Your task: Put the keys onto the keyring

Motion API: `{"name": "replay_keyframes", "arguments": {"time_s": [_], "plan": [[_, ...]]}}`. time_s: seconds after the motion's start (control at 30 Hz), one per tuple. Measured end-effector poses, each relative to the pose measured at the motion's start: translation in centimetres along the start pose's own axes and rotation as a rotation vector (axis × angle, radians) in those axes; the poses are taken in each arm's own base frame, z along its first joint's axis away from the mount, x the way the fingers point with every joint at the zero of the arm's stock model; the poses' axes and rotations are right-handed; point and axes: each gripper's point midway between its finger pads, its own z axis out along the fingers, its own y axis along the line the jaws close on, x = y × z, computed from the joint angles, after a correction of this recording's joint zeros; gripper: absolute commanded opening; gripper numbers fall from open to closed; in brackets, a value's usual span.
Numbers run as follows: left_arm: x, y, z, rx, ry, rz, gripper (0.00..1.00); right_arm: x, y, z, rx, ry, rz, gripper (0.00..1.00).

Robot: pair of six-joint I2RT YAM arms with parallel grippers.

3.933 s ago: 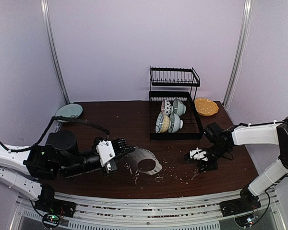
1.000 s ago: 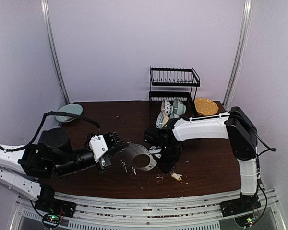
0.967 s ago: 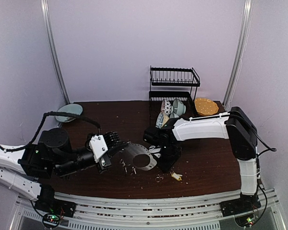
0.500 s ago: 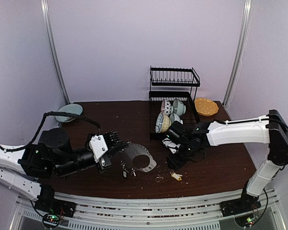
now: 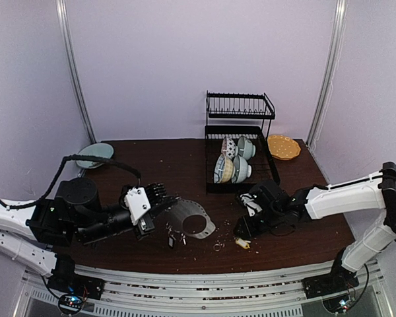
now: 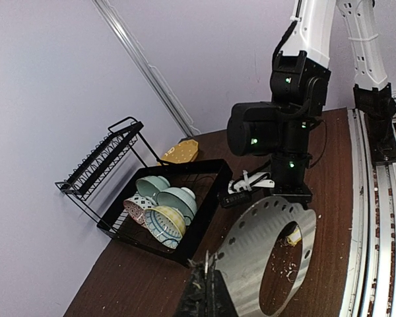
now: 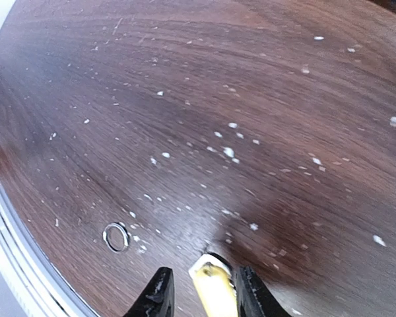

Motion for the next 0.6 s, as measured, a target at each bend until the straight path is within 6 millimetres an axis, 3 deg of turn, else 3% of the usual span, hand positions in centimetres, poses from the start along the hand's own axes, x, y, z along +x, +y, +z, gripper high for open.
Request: {"name": "replay_keyframes", "arguments": {"time_s": [0.3, 0.6], "plan": [[0.0, 0.0, 0.0, 0.001, 0.0, -0.002, 0.0, 0.9, -0.3, 1.6, 0.0, 0.044, -0.003, 0.29], [0.0, 0.0, 0.0, 0.001, 0.0, -0.002, 0.0, 1.4, -0.3, 2.0, -0.001, 0.066, -0.011, 0.15]]}}
